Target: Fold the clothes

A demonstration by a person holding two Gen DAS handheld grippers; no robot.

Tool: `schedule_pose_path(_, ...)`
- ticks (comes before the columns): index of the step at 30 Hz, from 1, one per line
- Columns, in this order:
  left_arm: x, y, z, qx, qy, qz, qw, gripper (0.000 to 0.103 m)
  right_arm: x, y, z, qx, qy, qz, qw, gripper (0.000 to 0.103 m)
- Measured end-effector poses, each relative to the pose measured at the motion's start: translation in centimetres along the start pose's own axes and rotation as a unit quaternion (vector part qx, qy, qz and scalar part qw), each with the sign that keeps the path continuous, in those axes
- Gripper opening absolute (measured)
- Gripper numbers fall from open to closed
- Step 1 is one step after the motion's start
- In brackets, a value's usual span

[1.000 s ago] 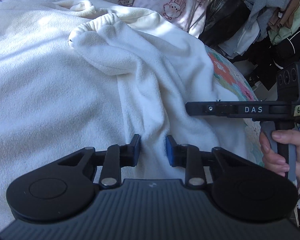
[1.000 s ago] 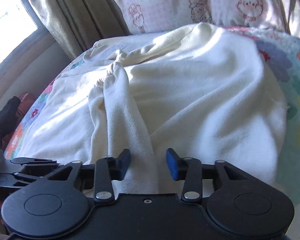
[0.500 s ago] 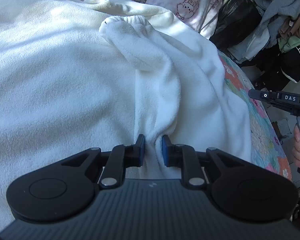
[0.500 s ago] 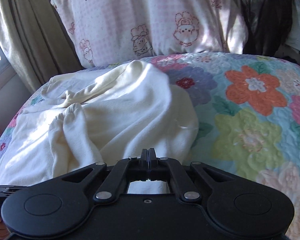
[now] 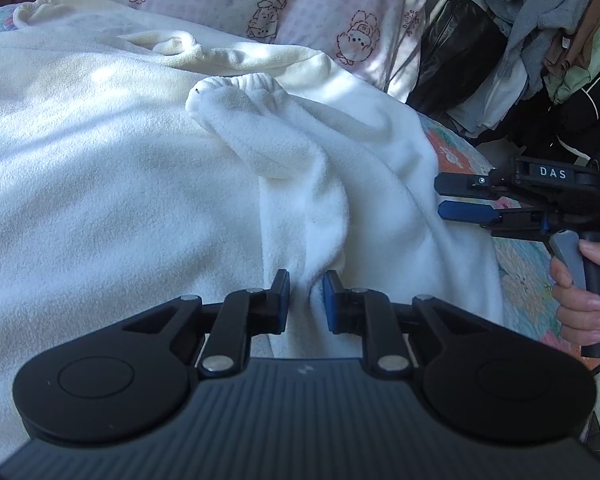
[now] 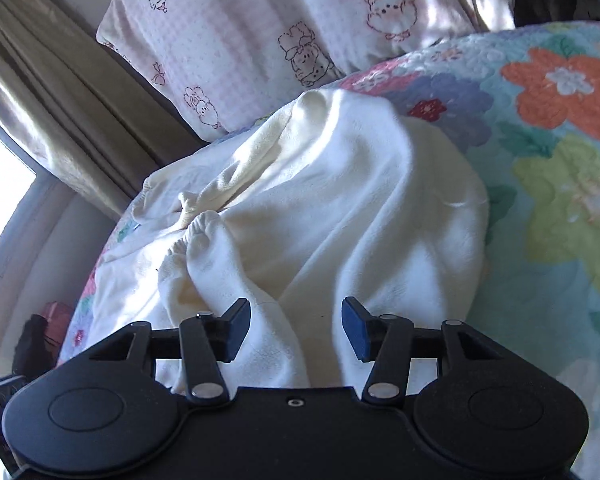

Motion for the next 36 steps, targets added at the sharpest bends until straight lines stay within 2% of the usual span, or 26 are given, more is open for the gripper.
schedule_pose_path(2,0.1,0.0,0.1,0.0,-0.011,0.0,0.9999,0.013,1.4,-0.1,0.0,0.011,0.007,0.008,1.0,0.054)
schedule_pose_path(3,0.1,0.0,0.2,-0.001,-0.017,0.0,0.9999,0.012,2.0,-0.2,0.0,0.013,0.015,0.011,1.0,0.032)
schedule_pose_path(4,0.1,0.0,0.3,-0.003,-0.023,0.001,0.9997,0.011,2.2,-0.2,-0.1,0.013,0.028,0.009,0.999,0.014)
schedule_pose_path(5,0.1,0.1,0.5,-0.004,-0.029,0.002,0.9996,0.011,1.9,-0.4,-0.2,0.011,0.034,-0.002,0.999,0.003)
schedule_pose_path(7,0.1,0.1,0.8,-0.006,-0.032,0.004,0.9994,0.011,1.1,-0.8,-0.3,0.007,0.045,-0.024,0.999,0.003)
schedule_pose_path(11,-0.2,-0.2,1.1,-0.016,-0.035,0.006,0.9993,0.011,-3.1,-1.9,-1.1,-0.021,0.099,-0.082,0.991,0.003)
schedule_pose_path(16,-0.9,-0.9,2.0,-0.028,-0.06,-0.017,0.9977,0.011,-5.4,-2.5,-1.4,-0.072,0.154,-0.082,0.982,0.003)
schedule_pose_path(19,-1.8,-1.7,3.3,-0.027,-0.118,-0.045,0.9916,0.004,-4.1,-1.5,0.2,-0.103,0.131,-0.049,0.985,0.005)
schedule_pose_path(21,-2.3,-2.0,4.5,-0.034,-0.133,-0.05,0.9893,0.004,-2.9,-0.9,1.6,-0.114,0.111,-0.033,0.987,0.01)
schedule_pose_path(22,-2.5,-2.2,5.0,-0.047,-0.112,-0.051,0.9913,0.004,-2.1,-0.6,2.4,-0.121,0.099,-0.026,0.987,0.016)
schedule_pose_path(24,-2.7,-2.8,5.5,-0.065,-0.067,-0.049,0.9944,0.004,-0.7,-1.1,3.4,-0.127,0.088,-0.013,0.988,0.046)
schedule_pose_path(26,-2.8,-3.5,5.6,-0.076,-0.02,-0.043,0.996,0.005,0.6,-1.7,4.4,-0.133,0.077,-0.001,0.988,0.054)
schedule_pose_path(28,-2.5,-4.8,5.0,-0.068,0.007,-0.041,0.9968,0.013,2.3,-2.5,5.1,-0.134,0.062,0.018,0.989,0.055)
schedule_pose_path(30,-2.2,-6.0,4.6,-0.066,0.019,-0.037,0.997,0.032,3.9,-3.5,5.1,-0.118,0.044,0.038,0.991,0.062)
schedule_pose_path(31,-1.9,-6.7,4.3,-0.065,0.027,-0.039,0.9968,0.05,4.9,-3.8,4.9,-0.105,0.032,0.049,0.993,0.063)
schedule_pose_path(32,-1.1,-7.7,4.1,-0.059,0.041,-0.041,0.9966,0.06,5.9,-3.8,4.9,-0.102,0.017,0.065,0.993,0.065)
schedule_pose_path(33,0.0,-8.6,4.0,-0.054,0.054,-0.039,0.9963,0.063,6.9,-3.8,4.9,-0.099,0.001,0.08,0.992,0.065)
schedule_pose_path(34,1.8,-9.1,4.1,-0.06,0.064,-0.014,0.996,0.064,7.9,-3.3,5.2,-0.116,-0.008,0.096,0.989,0.064)
schedule_pose_path(35,3.5,-9.6,4.2,-0.065,0.073,0.009,0.9952,0.046,8.9,-2.8,5.4,-0.134,-0.017,0.112,0.984,0.062)
schedule_pose_path(36,4.0,-10.1,4.0,-0.061,0.066,0.009,0.9959,0.02,9.3,-2.4,5.8,-0.156,-0.007,0.108,0.982,0.03)
Point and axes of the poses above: each gripper's, at about its wrist camera, not at the fingertips, and x roughly the way its jaws point, z to its left, y to its underside, the point moved 8 cm from there along x, roughly the way its jaws point, and after that the axes turned 12 degrees about z, right-handed, at the moved point
